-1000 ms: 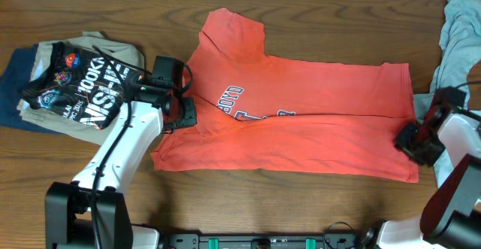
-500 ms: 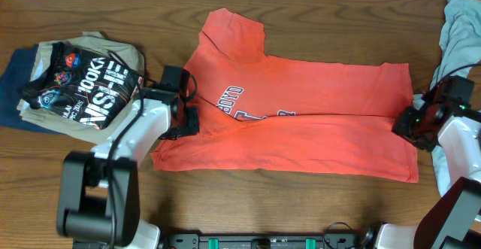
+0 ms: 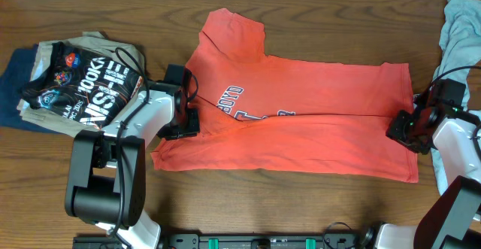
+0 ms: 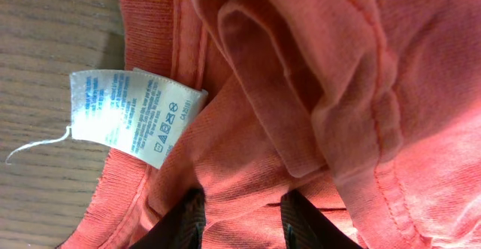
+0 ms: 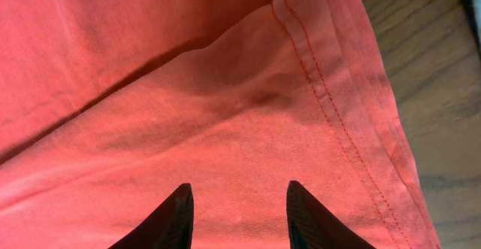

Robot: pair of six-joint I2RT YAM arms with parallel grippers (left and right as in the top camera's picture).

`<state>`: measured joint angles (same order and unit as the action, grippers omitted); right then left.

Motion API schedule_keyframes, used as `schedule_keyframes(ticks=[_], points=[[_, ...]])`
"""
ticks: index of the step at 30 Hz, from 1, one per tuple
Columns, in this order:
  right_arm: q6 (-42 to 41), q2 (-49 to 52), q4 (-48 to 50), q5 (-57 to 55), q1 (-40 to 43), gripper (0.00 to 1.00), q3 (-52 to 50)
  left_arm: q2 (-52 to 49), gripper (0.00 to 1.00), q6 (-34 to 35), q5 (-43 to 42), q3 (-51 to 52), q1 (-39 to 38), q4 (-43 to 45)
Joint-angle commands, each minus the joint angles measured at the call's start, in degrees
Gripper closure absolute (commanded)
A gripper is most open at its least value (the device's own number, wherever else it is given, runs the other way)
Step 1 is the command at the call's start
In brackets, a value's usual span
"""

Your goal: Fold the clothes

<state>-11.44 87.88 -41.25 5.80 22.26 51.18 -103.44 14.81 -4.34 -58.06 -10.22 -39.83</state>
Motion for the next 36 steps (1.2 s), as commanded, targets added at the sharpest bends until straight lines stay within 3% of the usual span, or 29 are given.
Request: schedule_keyframes(ticks=[1, 8, 17, 26, 36], points=[[0.87, -0.11, 0.11, 0.02, -0.48, 0.62, -0.44, -6.01, 0.64, 3.23, 0.26, 8.22, 0.55, -2.21], [1.29, -0.11, 0.07, 0.00, -0.48, 0.61, -0.44, -6.01, 0.64, 4.42, -8.09, 14.62, 0.57, -2.36], [1.27, -0.11, -0.11, 0.02, -0.48, 0.61, -0.44, -5.97, 0.64, 4.92, -9.84, 14.71, 0.55, -2.82], [1.29, -0.11, -0.09, 0.00, -0.48, 0.61, -0.44, -5.97, 0.65, 12.63, -18.67, 14.71, 0.55, -2.58], [1.25, -0.11, -0.11, -1.29, -0.48, 0.61, -0.44, -4.72, 0.66, 18.60, -18.97, 16.90, 0.57, -0.04]])
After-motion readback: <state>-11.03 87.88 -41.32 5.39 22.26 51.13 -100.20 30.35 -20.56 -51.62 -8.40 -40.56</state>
